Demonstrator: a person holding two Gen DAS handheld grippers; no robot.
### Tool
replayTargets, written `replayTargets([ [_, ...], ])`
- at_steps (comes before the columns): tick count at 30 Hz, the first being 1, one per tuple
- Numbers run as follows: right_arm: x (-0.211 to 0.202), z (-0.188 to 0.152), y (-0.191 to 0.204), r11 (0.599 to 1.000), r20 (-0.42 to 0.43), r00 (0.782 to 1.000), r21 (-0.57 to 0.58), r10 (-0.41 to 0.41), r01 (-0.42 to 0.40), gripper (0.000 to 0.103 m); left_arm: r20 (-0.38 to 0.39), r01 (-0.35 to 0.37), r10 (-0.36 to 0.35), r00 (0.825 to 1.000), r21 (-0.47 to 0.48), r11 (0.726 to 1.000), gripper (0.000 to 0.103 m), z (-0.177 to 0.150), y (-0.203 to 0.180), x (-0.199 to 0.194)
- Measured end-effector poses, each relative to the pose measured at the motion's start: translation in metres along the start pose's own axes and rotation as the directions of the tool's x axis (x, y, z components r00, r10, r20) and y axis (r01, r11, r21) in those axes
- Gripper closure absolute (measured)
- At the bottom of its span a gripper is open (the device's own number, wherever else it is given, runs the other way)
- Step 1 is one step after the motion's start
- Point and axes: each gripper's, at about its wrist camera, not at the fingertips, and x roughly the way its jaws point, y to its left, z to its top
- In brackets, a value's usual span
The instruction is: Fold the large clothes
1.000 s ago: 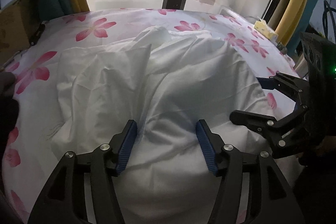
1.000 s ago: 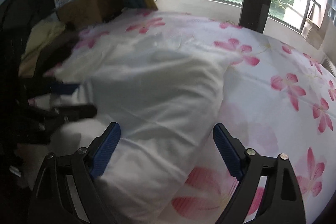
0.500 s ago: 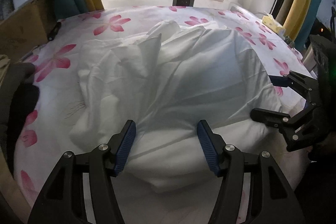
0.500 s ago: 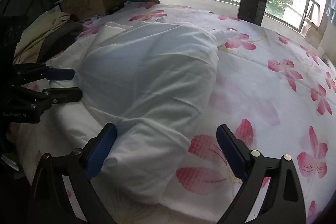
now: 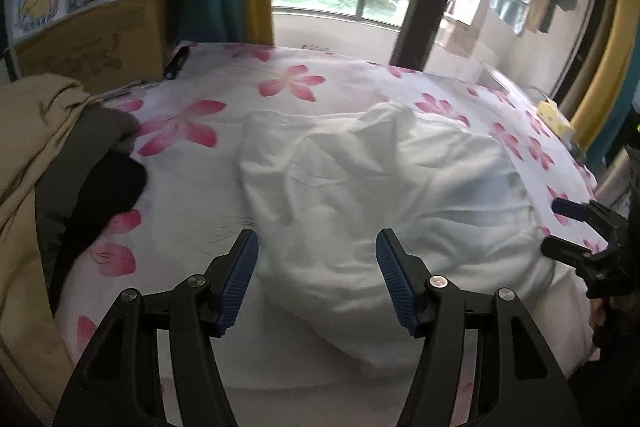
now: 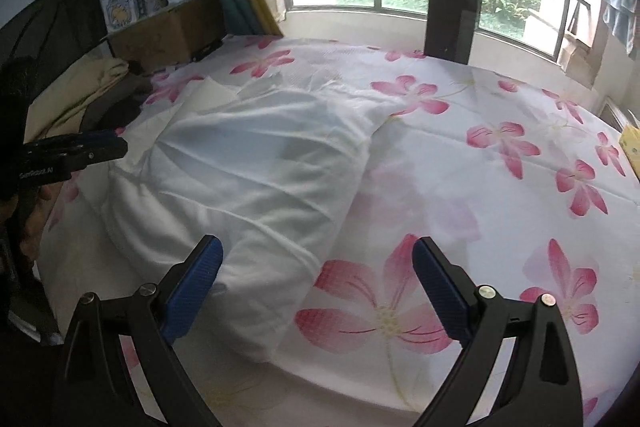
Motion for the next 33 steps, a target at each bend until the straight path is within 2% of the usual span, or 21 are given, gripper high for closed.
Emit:
replayTargets([
  [6,-0.002,0.009,-0.006,1.000,0.017,1.000,0.012,-0.020,0.020,0.008,-0.030,0.049,-0.051,0.998,-0.089,0.995,0.032,0.005,0.019,0.017],
  [13,0.001,0.021,-0.014,0.999,0.037,0.999,0.023,-0.032,0.031,0.008,-0.089,0.066,-0.080,0.993,-0.146,0.987,0.027,0.005,0.034,0.044],
  [17,0.011,0.027,-0.018,0.999,0.031,0.999,0.033,-0.036,0.035,0.008,-0.056,0.116,-0.126,0.990,-0.150,0.982,0.017,0.006,0.032,0.047],
  [23,0.037,0.032,-0.024,0.998,-0.004,0.999,0.047,-0.048,0.048,0.008,-0.013,0.273,-0.283,0.959,-0.226,0.935,0.013,0.009,0.028,0.056],
  [27,0.052,0.033,-0.023,0.998,-0.021,0.999,0.046,-0.043,0.044,0.008,-0.012,0.387,-0.403,0.915,-0.254,0.887,0.013,0.013,0.016,0.067],
  [33,0.072,0.033,-0.023,0.998,-0.051,0.998,0.046,-0.042,0.044,0.008,0.004,0.442,-0.459,0.888,-0.278,0.853,0.013,0.019,0.002,0.080],
])
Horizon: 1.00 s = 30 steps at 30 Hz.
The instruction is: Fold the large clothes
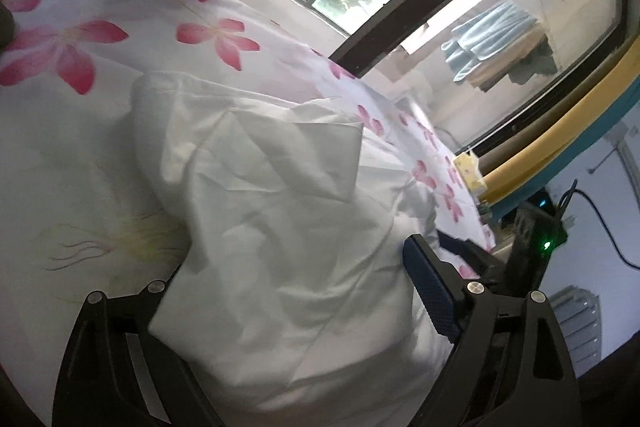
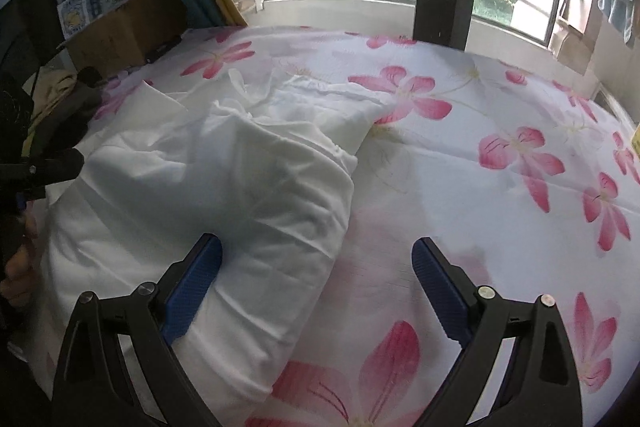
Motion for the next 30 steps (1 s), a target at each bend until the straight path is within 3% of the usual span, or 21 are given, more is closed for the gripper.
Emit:
replayTargets([
  [7,0.004,0.002,-0.001,1.000,-0.007,1.000,0.013,0.009,-0.009,0.008,-0.029,0.000,0.002,1.000,0.060,0.998,0.012,0.002,-0.018,0.018],
  [12,0.004,0.002,-0.003,1.000,-0.008,1.000,0.020,0.015,-0.015,0.008,-0.063,-0.145,0.161,0.985,0.213,0.966,0.012,0.002,-0.039,0.034],
  [16,0.004,0.002,-0.003,0.999,-0.008,1.000,0.030,0.019,-0.019,0.008,-0.051,-0.198,0.218,0.975,0.253,0.947,0.013,0.001,-0.045,0.040],
  [23,0.003,0.001,-0.002,0.999,-0.005,1.000,0.032,0.023,-0.023,0.008,-0.084,-0.145,0.177,0.981,0.293,0.945,0.045,0.000,-0.046,0.044],
  [30,0.001,-0.002,0.003,0.998,-0.008,0.998,0.018,0.059,-0.059,0.009,-0.078,-0.144,0.179,0.981,0.333,0.932,0.055,-0.003,-0.053,0.041],
])
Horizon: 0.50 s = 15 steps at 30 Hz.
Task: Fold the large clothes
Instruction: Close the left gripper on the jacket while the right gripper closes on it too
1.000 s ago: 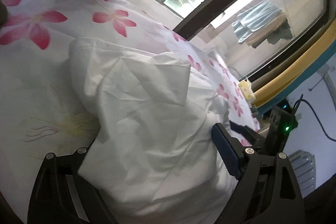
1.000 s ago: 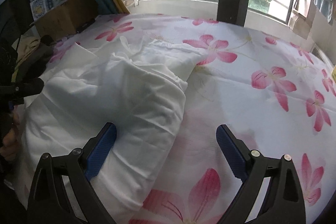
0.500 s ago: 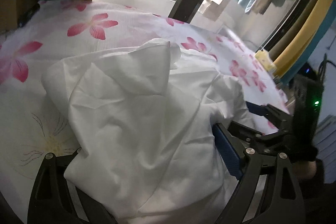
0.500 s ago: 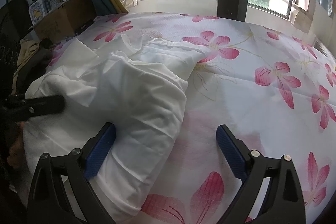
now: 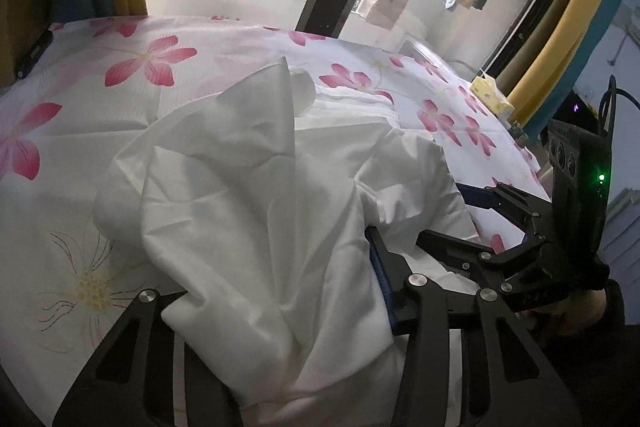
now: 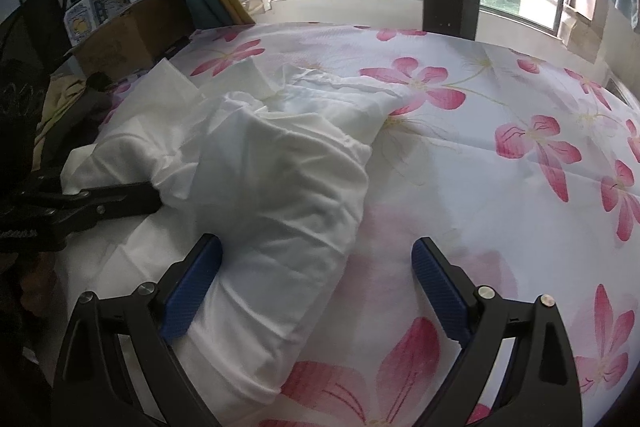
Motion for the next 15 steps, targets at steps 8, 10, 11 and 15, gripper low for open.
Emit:
replayTargets([
  [8,-0.003,-0.003,0.004,0.998,0.002,0.998,-0.018,0.056,-0.056,0.028,0.006,-0.030,0.030,1.000,0.022,0.999,0.056,0.000,-0.007,-0.001],
  [10,-0.004,-0.005,0.007,0.996,0.007,0.996,-0.021,0.086,-0.086,0.037,0.004,-0.031,0.031,1.000,0.026,0.999,0.056,0.000,-0.007,-0.001],
  [11,-0.004,-0.005,0.008,0.995,0.009,0.995,-0.021,0.101,-0.101,0.041,0.004,-0.031,0.030,1.000,0.027,0.999,0.058,0.000,-0.008,-0.002],
  [15,-0.005,-0.008,0.010,0.993,0.015,0.993,-0.010,0.119,-0.119,0.050,0.022,-0.022,0.021,1.000,0.042,0.999,0.068,-0.002,-0.013,-0.008],
])
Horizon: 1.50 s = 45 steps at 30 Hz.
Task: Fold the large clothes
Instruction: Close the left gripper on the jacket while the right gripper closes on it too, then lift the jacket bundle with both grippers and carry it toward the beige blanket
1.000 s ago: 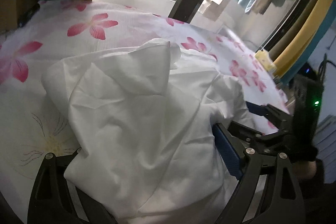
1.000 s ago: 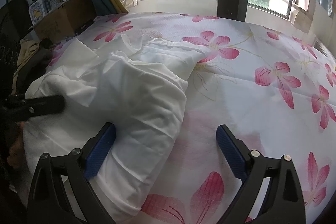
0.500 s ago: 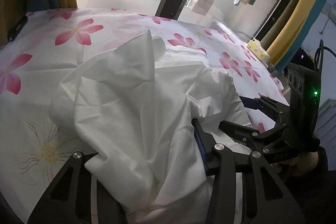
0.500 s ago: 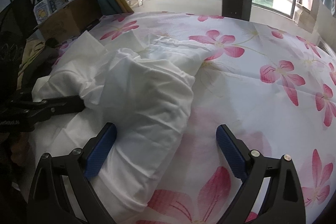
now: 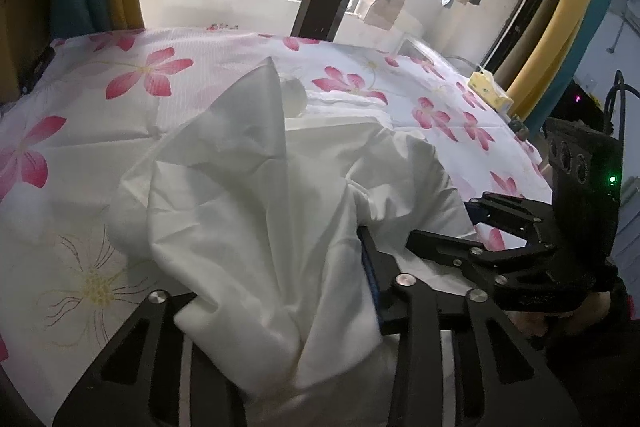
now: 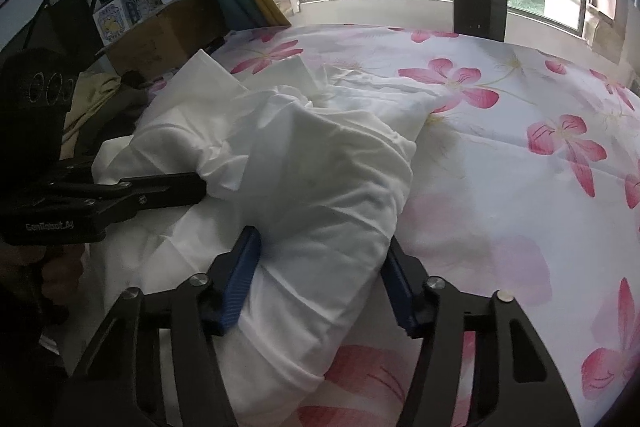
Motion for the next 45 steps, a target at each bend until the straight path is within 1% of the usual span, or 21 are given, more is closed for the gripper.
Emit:
replayTargets([
  [1,-0.001,-0.001,0.000,1.000,0.004,1.000,0.003,0.002,-0.002,0.053,0.005,0.002,-0.002,1.000,0.004,1.000,0.070,-0.001,-0.002,-0.001],
  [3,-0.004,-0.001,0.003,1.000,0.018,1.000,-0.001,-0.004,0.004,0.065,0.010,0.008,-0.008,1.000,0.011,1.000,0.074,-0.001,-0.006,-0.004],
  [6,-0.011,-0.002,0.006,1.000,0.042,0.999,-0.011,-0.009,0.009,0.073,0.019,0.014,-0.014,1.000,0.018,1.000,0.077,-0.002,-0.009,-0.008],
  [9,-0.020,-0.002,0.009,1.000,0.072,0.997,-0.018,-0.001,0.002,0.078,0.039,0.024,-0.024,0.999,0.012,1.000,0.077,-0.004,-0.011,-0.016],
  [12,-0.029,-0.001,0.015,0.999,0.100,0.995,-0.034,0.004,-0.001,0.080,0.059,0.027,-0.027,0.998,0.010,1.000,0.078,-0.005,-0.012,-0.024],
  [22,-0.050,0.009,0.036,0.995,0.156,0.988,-0.095,0.013,0.002,0.083,0.124,0.026,-0.029,0.992,0.021,0.999,0.078,-0.007,-0.011,-0.050],
  [30,-0.061,0.022,0.057,0.987,0.187,0.982,-0.159,0.012,0.018,0.084,0.193,0.024,-0.028,0.981,0.025,0.999,0.078,-0.011,-0.003,-0.075],
  [37,-0.057,0.034,0.081,0.980,0.204,0.978,-0.201,0.028,0.014,0.084,0.220,0.001,-0.006,0.976,0.020,1.000,0.078,-0.015,0.016,-0.095],
  [45,-0.043,0.048,0.112,0.968,0.207,0.976,-0.248,0.075,-0.022,0.085,0.252,-0.043,0.043,0.967,-0.007,0.999,0.078,-0.019,0.044,-0.122],
])
